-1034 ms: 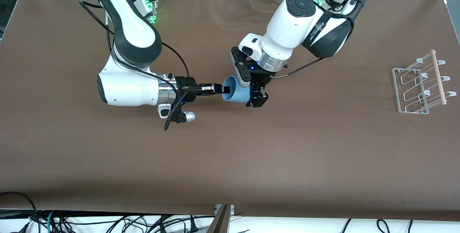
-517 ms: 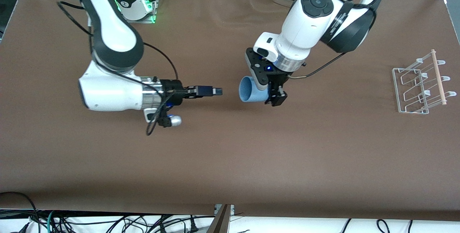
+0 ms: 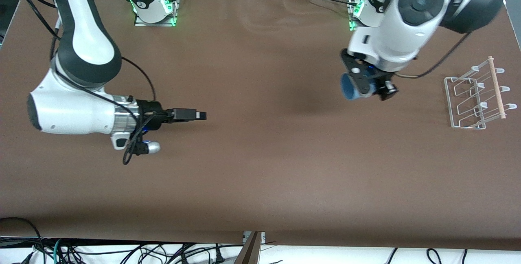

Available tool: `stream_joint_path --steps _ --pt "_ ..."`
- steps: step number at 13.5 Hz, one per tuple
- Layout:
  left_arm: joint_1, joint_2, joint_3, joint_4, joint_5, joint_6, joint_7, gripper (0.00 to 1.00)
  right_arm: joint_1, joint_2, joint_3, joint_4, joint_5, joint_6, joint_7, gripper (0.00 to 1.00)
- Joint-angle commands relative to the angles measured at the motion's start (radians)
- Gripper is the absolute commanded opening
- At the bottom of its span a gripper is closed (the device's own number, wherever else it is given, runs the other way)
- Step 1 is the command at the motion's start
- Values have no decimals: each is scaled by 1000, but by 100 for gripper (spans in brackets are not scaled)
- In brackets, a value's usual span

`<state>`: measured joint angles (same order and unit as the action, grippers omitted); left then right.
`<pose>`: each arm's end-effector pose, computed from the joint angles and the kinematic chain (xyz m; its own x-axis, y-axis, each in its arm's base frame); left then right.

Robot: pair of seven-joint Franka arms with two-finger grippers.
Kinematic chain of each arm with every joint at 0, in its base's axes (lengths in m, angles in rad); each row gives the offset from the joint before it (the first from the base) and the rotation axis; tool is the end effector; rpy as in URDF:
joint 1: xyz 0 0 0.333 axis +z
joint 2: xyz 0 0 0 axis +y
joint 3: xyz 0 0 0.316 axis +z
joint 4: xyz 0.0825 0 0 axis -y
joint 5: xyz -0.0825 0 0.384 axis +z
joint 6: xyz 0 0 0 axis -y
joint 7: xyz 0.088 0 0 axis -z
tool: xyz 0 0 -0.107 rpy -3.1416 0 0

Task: Transfer cup to left arm and place on rack
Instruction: 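Carry the cup with the left gripper while the right gripper releases, withdraws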

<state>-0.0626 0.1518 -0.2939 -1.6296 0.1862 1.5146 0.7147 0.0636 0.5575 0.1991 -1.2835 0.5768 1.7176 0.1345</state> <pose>0.5522 -0.1732 0.5114 0.4372 -0.8532 -0.2844 -0.8794 -0.4718 0.0640 0.6783 0.2016 0.4430 0.9726 0.0575 -0.2254 -0.0884 -0.8049 -0.5867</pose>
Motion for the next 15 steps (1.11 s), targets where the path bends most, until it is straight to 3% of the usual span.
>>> stream_joint_path --steps 1,3,7,10,15 --pt "116 -11 7 -56 76 -176 -42 0 -36 -49 3 -3 -223 -71 -94 100" --pt "219 29 9 -58 94 -278 -83 0 -53 -76 -9 -11 -323 -84 -116 100" --pt "375 94 5 -102 328 -367 -78 0 -65 -213 -73 -103 -481 -107 -115 100" --pt "447 123 5 -186 497 -376 -75 0 -65 -328 -142 -135 -555 -98 -111 100" --pt "523 271 7 -226 721 -415 -83 0 -65 -485 -175 -250 -647 -111 -114 100"
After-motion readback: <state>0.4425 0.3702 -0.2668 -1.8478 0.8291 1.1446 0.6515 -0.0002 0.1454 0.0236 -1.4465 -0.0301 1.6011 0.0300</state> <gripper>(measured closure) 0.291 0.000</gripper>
